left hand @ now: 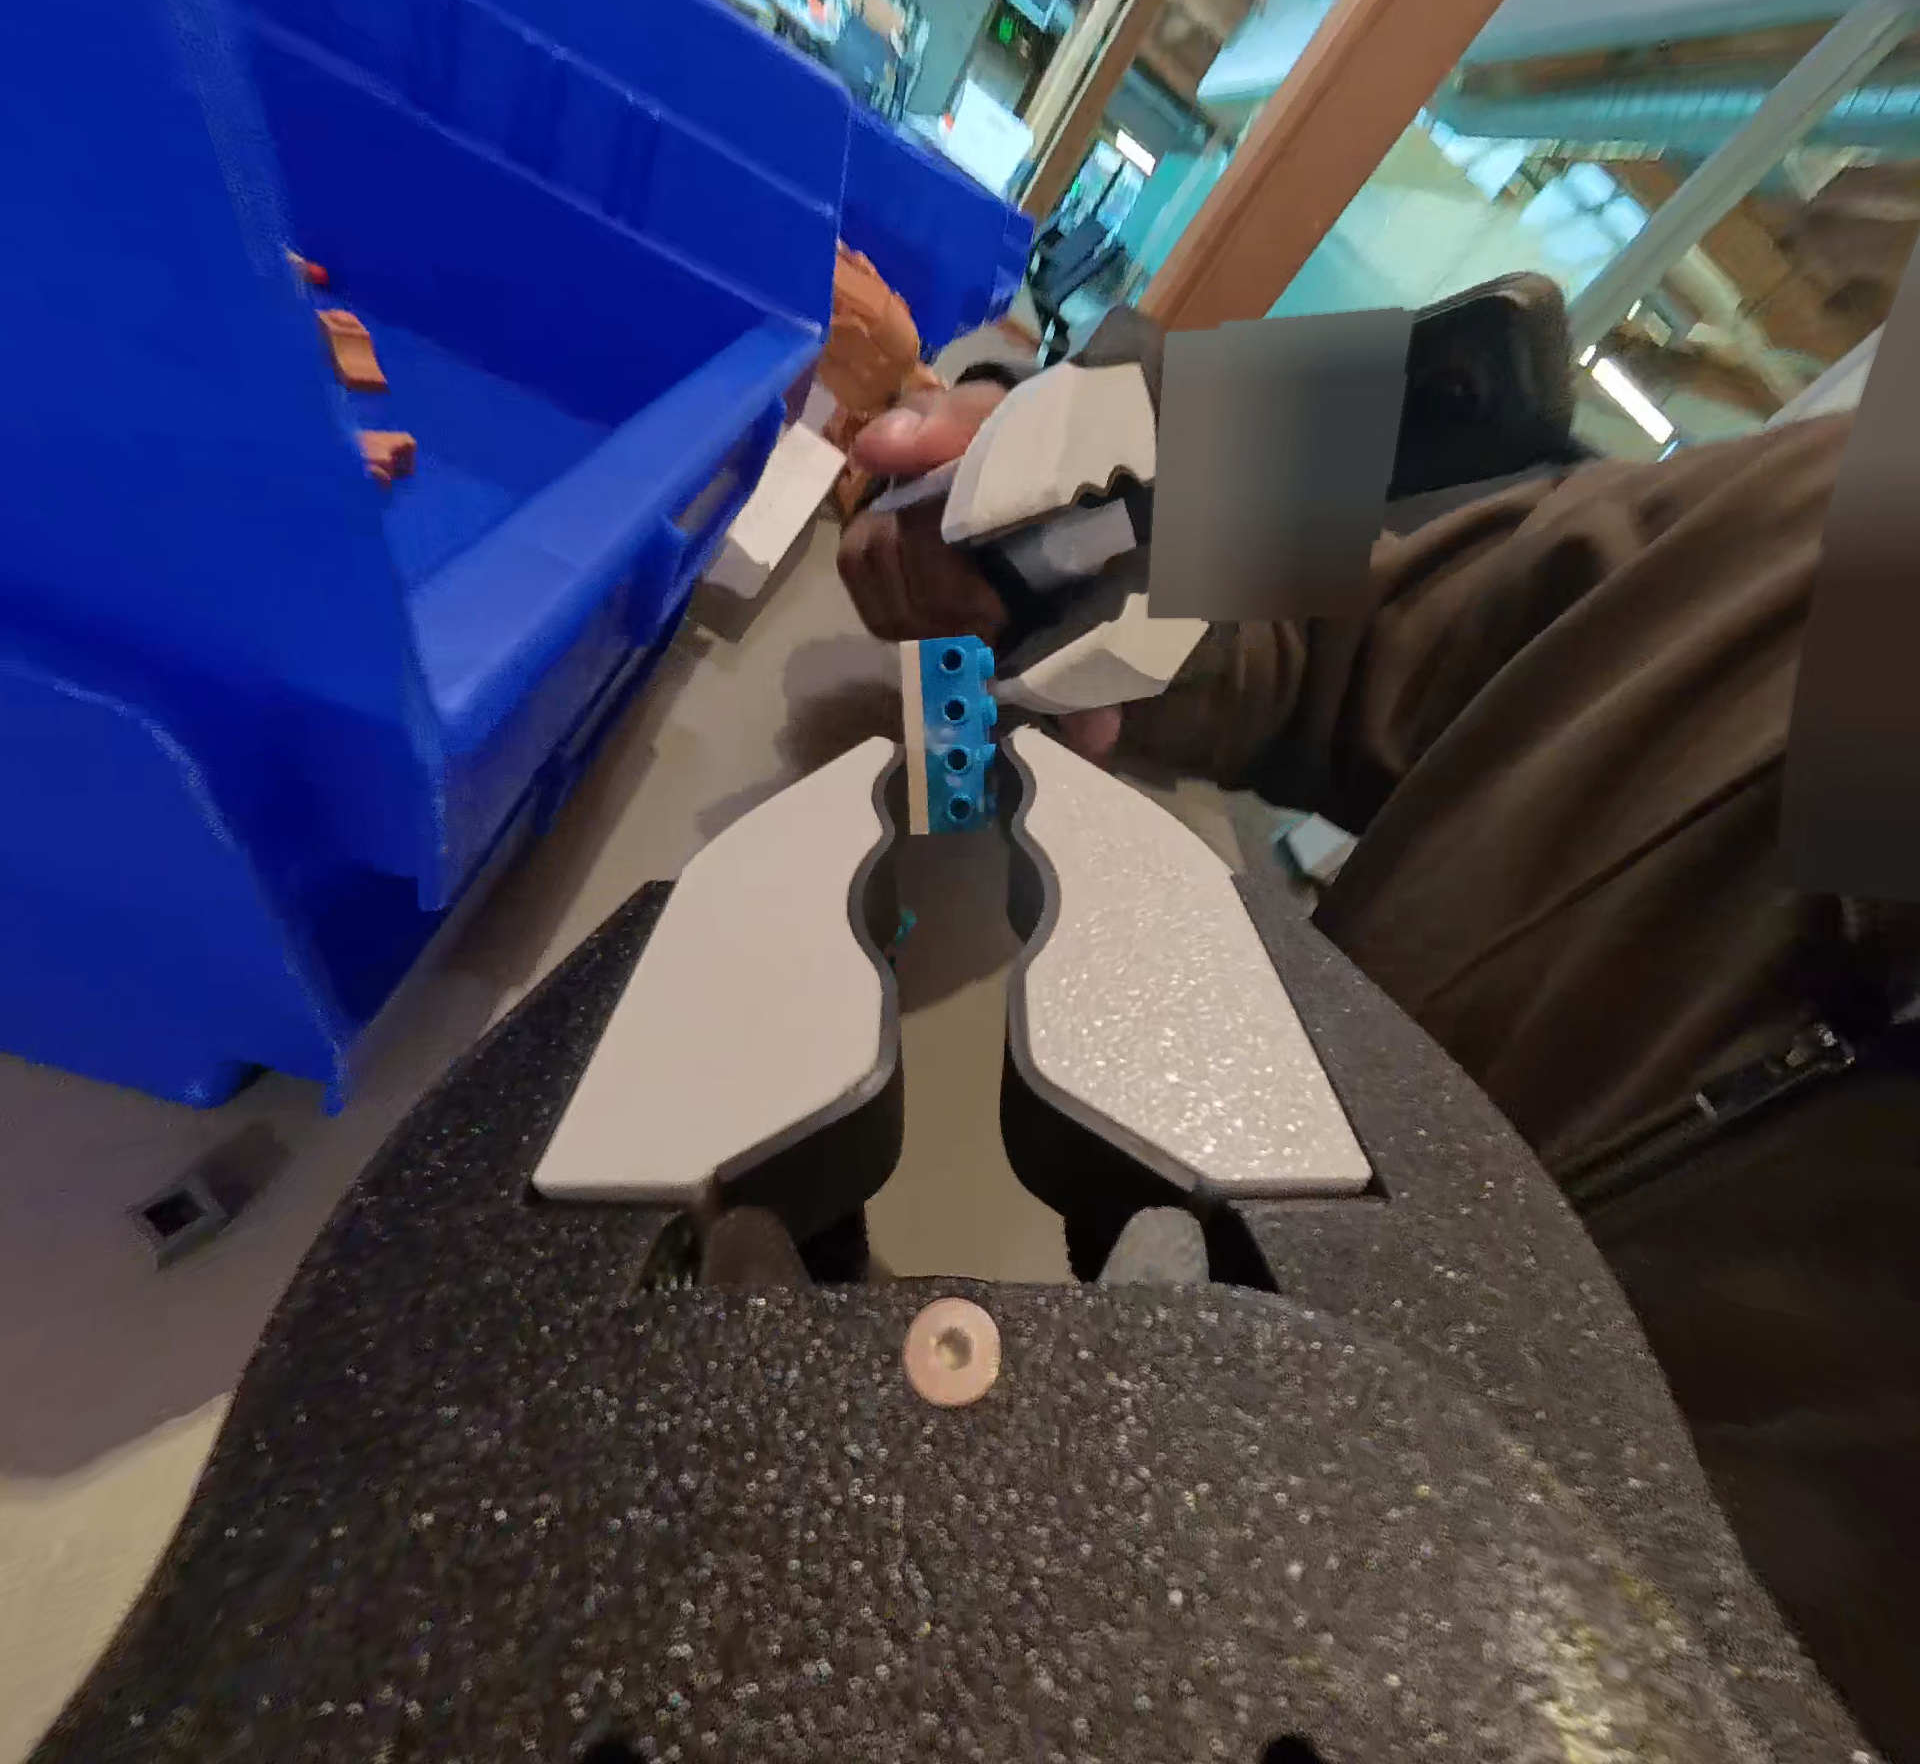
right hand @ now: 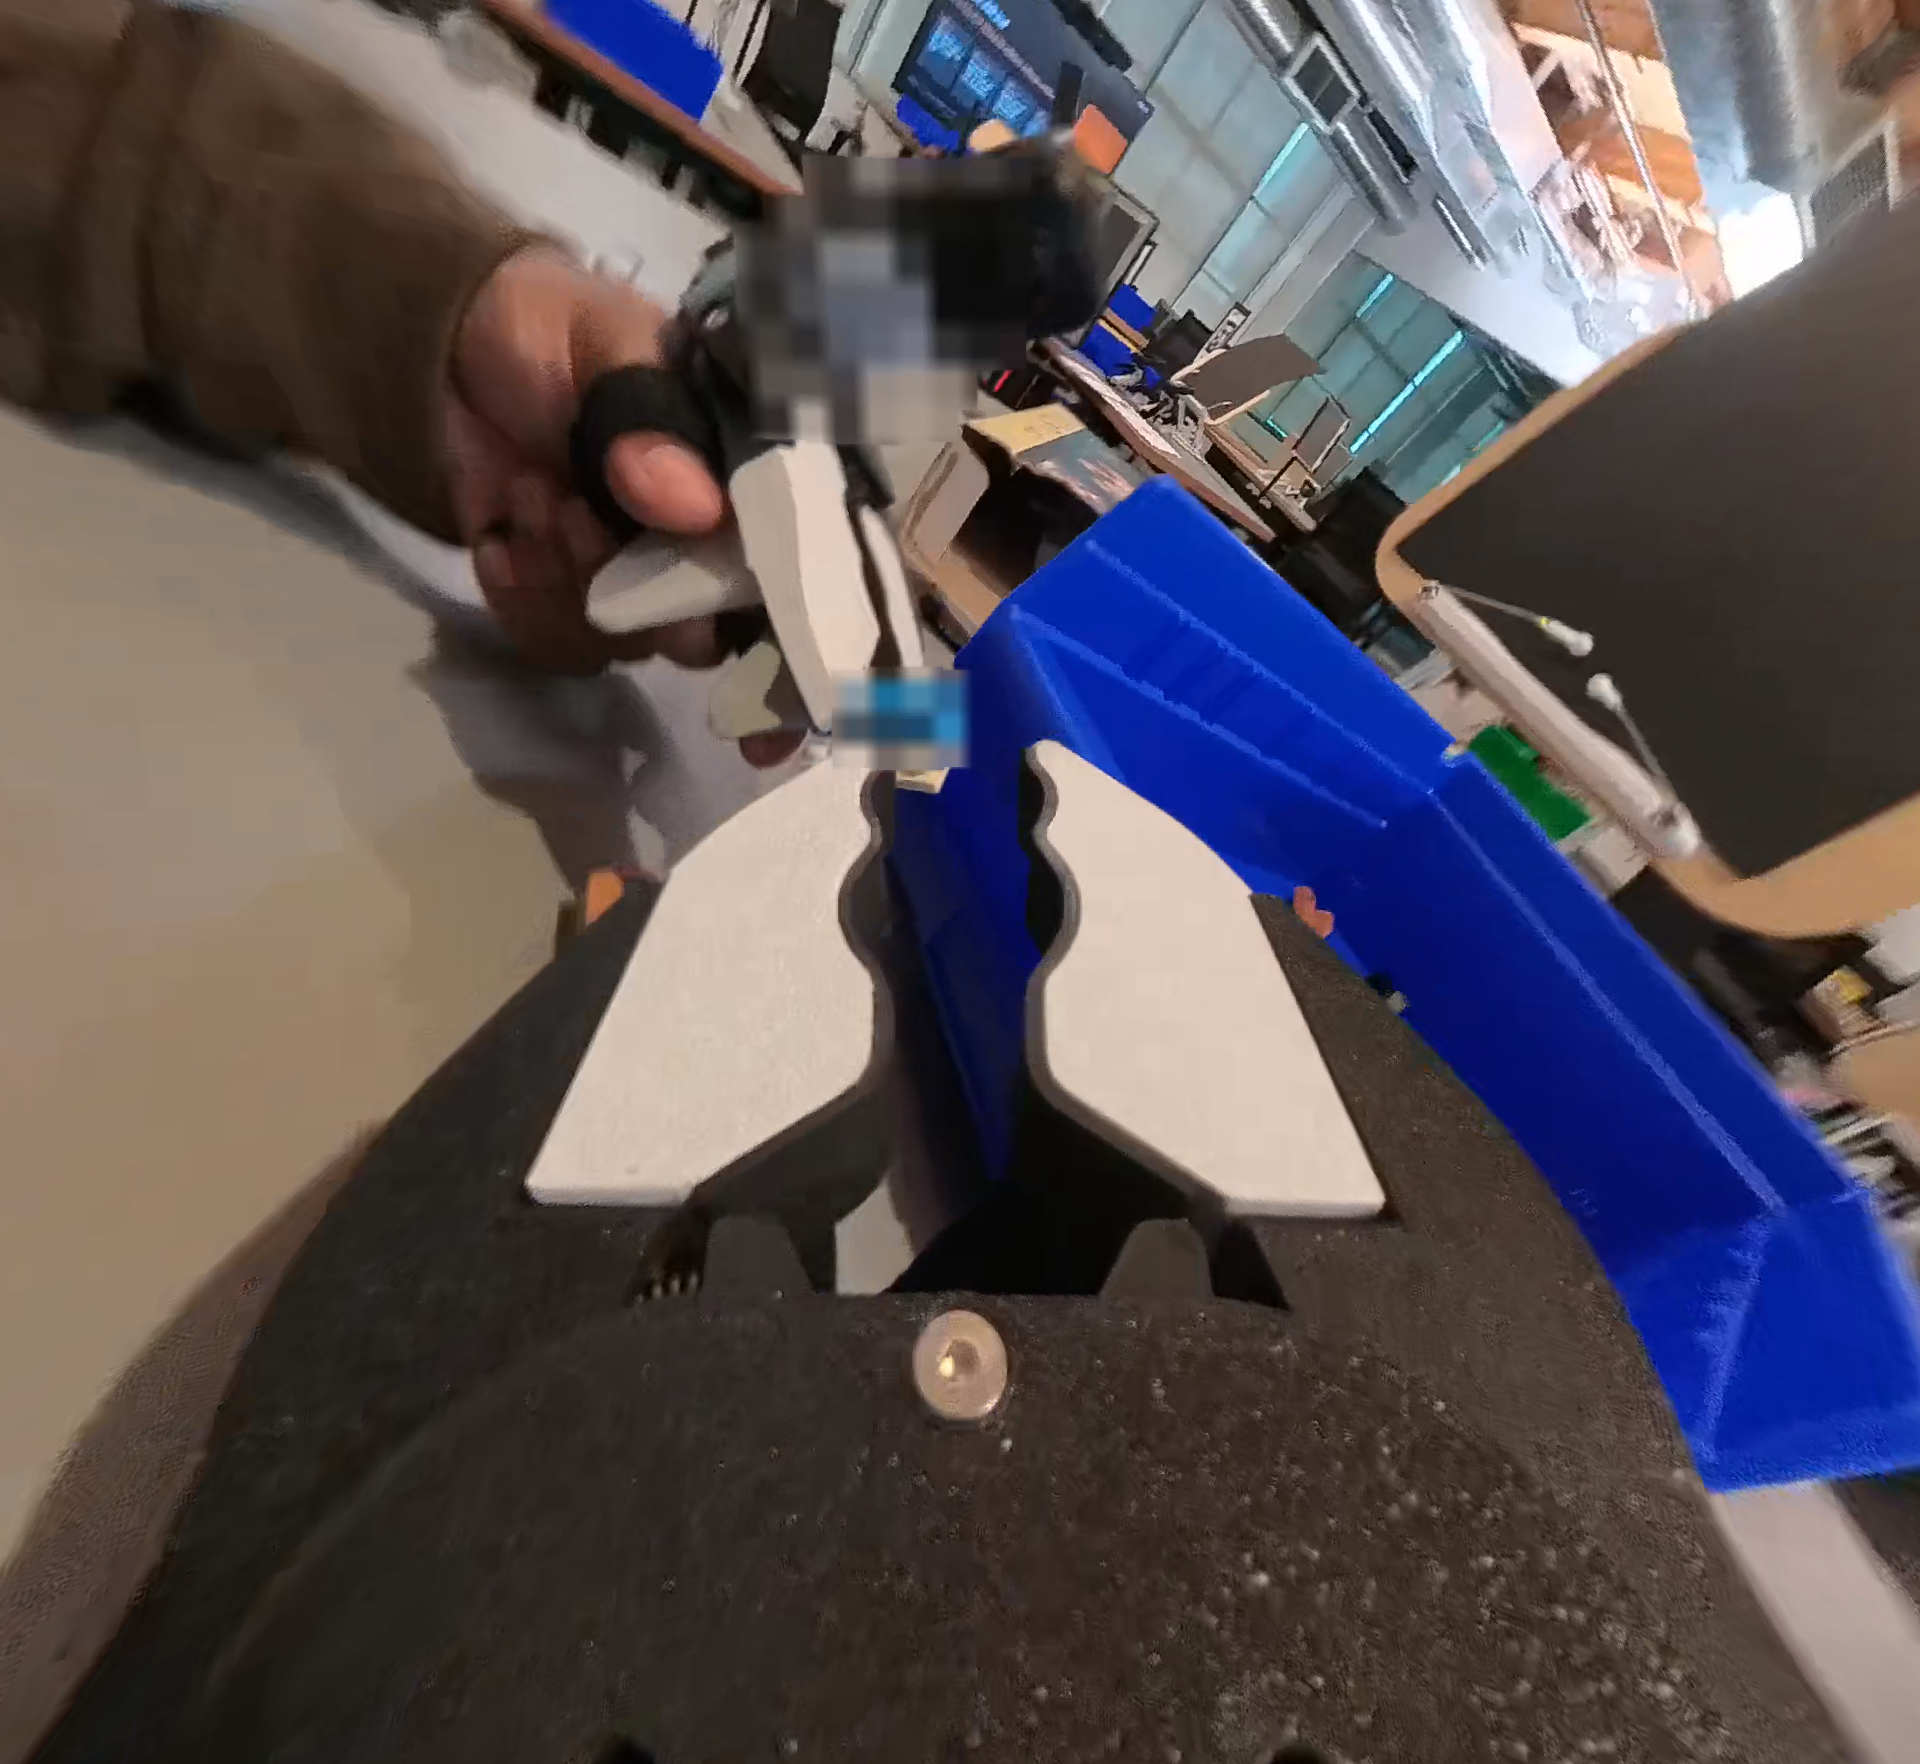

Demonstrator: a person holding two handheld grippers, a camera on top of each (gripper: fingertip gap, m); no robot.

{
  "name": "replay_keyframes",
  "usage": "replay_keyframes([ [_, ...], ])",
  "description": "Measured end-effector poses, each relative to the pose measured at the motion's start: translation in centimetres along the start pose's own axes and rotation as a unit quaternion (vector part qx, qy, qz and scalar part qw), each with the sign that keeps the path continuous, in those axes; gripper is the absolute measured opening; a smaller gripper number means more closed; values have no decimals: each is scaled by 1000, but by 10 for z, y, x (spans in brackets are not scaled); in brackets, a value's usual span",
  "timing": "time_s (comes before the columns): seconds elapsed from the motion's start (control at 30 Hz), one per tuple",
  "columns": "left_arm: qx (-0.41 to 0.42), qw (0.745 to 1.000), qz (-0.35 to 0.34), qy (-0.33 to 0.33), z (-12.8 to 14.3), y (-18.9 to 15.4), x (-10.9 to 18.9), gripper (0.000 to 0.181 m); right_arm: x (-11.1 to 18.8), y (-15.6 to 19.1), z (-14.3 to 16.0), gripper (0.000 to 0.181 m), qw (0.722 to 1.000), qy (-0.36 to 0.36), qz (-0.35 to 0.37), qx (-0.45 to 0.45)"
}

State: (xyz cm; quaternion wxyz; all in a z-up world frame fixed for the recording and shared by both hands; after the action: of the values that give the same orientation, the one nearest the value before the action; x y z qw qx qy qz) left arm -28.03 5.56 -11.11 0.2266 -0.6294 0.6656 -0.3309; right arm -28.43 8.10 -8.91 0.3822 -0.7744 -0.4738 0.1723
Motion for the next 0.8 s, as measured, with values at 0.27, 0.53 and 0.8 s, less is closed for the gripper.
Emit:
replay_keyframes([
  [0.27, -85, 986, -90, 107, 29, 11, -10, 16, -4, 35, 11, 23, 977, 46, -59, 202],
  [0.53, -143, 969, -148, 137, 36, 20, -11, 16, -6, 47, 19, 13, 959, 74, -78, 264],
  [0.8, -126, 984, -119, 30, 6, 10, -4, 28, -5, 7, 18, 12, 997, 74, 3, 38],
])
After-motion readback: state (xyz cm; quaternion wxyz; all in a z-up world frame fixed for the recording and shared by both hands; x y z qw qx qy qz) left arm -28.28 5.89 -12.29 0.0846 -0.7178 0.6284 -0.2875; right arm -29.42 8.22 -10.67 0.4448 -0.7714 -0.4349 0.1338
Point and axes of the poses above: each gripper's, where its closed fingertips meet, x back along the fingers, z out of its underside, y = z × x across the jaws, the point moved 1 cm from there along x, back along the fingers, and after that the axes turned 15 degrees about x, right-handed, at the moved point
